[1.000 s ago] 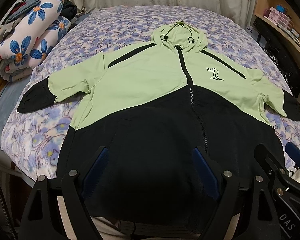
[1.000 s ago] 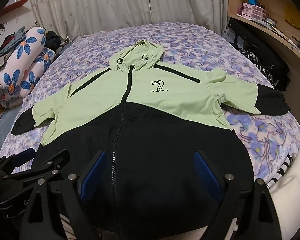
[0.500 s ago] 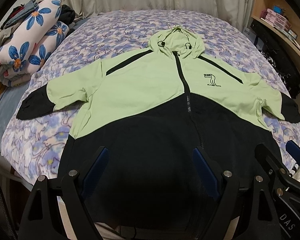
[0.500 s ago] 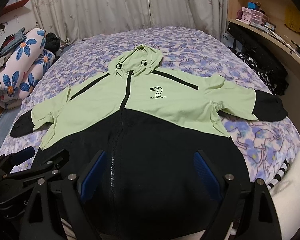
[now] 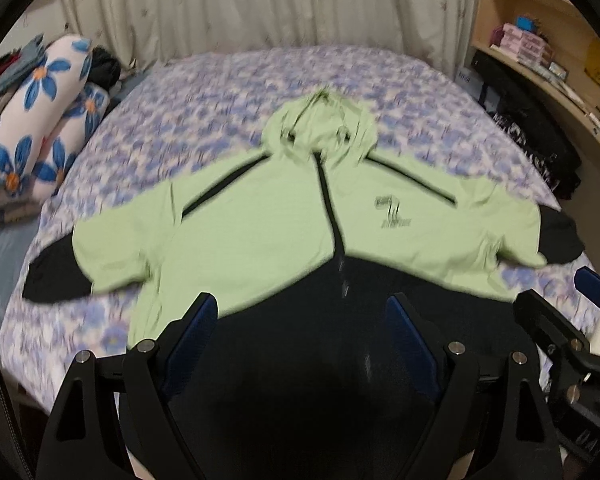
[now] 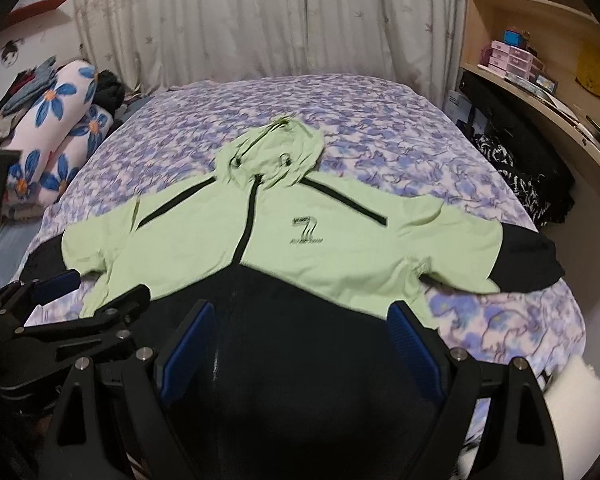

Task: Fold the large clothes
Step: 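Reach the right gripper to the black sleeve cuff and grasp it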

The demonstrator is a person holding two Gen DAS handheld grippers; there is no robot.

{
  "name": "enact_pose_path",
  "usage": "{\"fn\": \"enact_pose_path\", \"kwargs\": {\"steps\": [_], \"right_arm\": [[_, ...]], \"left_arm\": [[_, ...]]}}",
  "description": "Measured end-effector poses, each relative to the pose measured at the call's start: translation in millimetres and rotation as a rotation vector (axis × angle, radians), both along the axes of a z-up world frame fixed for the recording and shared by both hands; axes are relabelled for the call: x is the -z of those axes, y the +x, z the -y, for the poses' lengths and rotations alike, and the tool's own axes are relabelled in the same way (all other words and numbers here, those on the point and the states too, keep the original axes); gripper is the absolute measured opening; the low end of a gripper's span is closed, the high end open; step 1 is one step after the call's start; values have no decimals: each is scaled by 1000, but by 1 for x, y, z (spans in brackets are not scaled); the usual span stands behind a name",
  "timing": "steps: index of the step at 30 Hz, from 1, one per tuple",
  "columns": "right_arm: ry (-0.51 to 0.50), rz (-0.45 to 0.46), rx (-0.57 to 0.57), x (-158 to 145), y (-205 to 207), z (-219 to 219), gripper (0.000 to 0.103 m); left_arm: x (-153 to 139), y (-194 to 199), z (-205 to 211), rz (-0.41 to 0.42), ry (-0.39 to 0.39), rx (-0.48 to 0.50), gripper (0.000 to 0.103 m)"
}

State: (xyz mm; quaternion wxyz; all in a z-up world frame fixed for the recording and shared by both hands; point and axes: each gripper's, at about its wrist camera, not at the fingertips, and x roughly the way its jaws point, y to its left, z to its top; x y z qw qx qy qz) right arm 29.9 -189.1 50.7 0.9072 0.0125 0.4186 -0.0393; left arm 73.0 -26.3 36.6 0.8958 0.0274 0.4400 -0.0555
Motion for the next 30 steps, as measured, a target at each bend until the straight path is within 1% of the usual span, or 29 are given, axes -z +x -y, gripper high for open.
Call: {"fn": "enact_pose_path", "kwargs": {"steps": [4, 8, 12, 15, 17, 19, 20, 22, 23, 25, 28, 30], "right_arm": [[7, 12, 61, -25, 21, 32, 89], [-33, 65, 125, -58, 38, 67, 89], [-71, 158, 156, -93, 47, 97, 89], [-84, 206, 166, -110, 52, 115, 89], [-73, 227, 172, -116, 56, 128, 88], [-72, 241, 181, -119, 59, 140, 88], [-76, 247, 187, -119, 60, 146, 88], [-70, 250, 199, -115, 65, 162, 88], [-62, 241, 208, -109, 69, 171, 88], [-36, 202, 248, -92, 77, 195, 88], [34, 102, 286, -52, 92, 238, 88], [97, -9, 286, -12, 106, 271, 88]], "left_arm": [[-31, 21, 17, 103, 20, 23, 85], [-57, 39, 33, 162, 19, 58, 85], [-85, 52, 52, 252, 27, 99, 85], [-107, 62, 66, 341, 39, 112, 85], [-115, 66, 72, 373, 24, 123, 85], [-121, 73, 78, 418, -10, 132, 85], [-123, 77, 81, 441, -34, 140, 85], [-119, 87, 87, 448, -92, 159, 87], [-117, 93, 90, 438, -112, 161, 87], [-103, 110, 98, 380, -144, 145, 87], [-78, 129, 110, 312, -192, 144, 87], [-55, 142, 120, 283, -224, 139, 87]]}}
